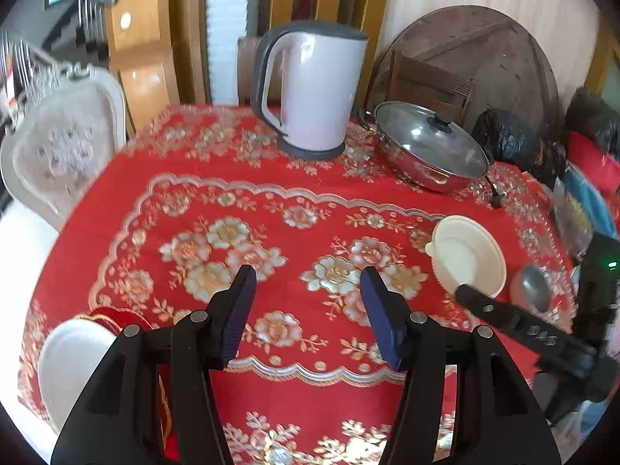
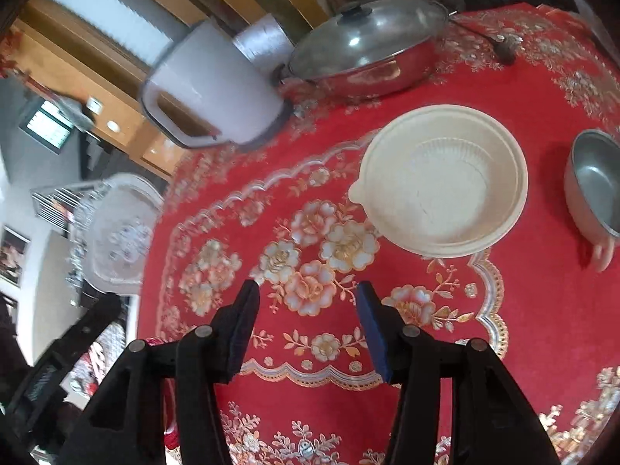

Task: Organize plates and bowls
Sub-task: 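Move the right gripper toward the cream plastic bowl beside the pot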

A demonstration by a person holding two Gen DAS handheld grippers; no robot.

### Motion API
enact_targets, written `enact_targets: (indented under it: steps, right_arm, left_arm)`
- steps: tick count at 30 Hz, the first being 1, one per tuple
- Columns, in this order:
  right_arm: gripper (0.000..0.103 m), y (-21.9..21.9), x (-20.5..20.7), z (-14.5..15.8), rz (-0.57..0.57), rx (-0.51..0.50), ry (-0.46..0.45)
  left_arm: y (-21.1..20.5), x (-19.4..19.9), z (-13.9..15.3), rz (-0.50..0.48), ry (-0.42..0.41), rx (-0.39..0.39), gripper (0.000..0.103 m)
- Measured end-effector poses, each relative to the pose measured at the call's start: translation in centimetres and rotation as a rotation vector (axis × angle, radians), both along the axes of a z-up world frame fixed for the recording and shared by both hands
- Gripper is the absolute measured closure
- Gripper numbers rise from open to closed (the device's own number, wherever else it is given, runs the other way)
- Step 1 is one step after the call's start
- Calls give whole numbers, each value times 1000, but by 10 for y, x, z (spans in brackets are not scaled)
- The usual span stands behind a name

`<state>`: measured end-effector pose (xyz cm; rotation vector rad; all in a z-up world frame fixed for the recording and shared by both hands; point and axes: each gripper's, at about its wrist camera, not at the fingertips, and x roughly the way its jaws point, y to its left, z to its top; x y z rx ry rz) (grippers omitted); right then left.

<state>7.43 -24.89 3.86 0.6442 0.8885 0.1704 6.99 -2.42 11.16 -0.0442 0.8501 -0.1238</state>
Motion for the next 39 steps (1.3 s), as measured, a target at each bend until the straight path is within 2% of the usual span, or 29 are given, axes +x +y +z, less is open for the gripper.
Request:
enact_targets:
  steps: [3, 6, 8, 11, 15, 18, 20, 23, 31, 35, 39]
  right_arm:
    - [51, -9, -24, -4, -31, -16, -66]
    - [51, -20, -61, -4, -68, -18, -124]
    - [47, -25, -78, -4, -96, -26, -131]
    - [45, -41, -98, -8, -153, 16, -130]
    - [44, -60, -111, -8, -173, 8, -123]
    - [43, -70, -111, -2, -156, 15, -132]
    - [43, -73, -107, 4, -152, -14, -153]
    - [43, -75, -94, 3, -141, -34, -161]
    - [43, -95, -57, -16, -202, -30, -116]
    - [43, -100, -40, -22, -212, -35, -85]
    - [43, -103, -27, -25, -216, -49, -61]
  left_arm:
    - [-3, -16, -7, -6, -51, -15, 47]
    - [-8, -33, -17, -8, -48, -27, 47]
    - [-15, -40, -23, -30, -16, -41, 47]
    - [-33, -41, -23, -92, 34, -32, 47]
    - [-58, -38, -12, -109, -33, -21, 47]
    - [-72, -28, -15, -102, -47, 6, 47]
    - [-78, -21, -19, -93, -58, 26, 47]
    - [-91, -4, -29, -119, -38, 18, 47]
    - [-128, 49, -54, -156, -5, 26, 47]
    - [-139, 69, -64, -163, -31, 59, 47]
    - [-144, 82, -68, -169, -31, 57, 47]
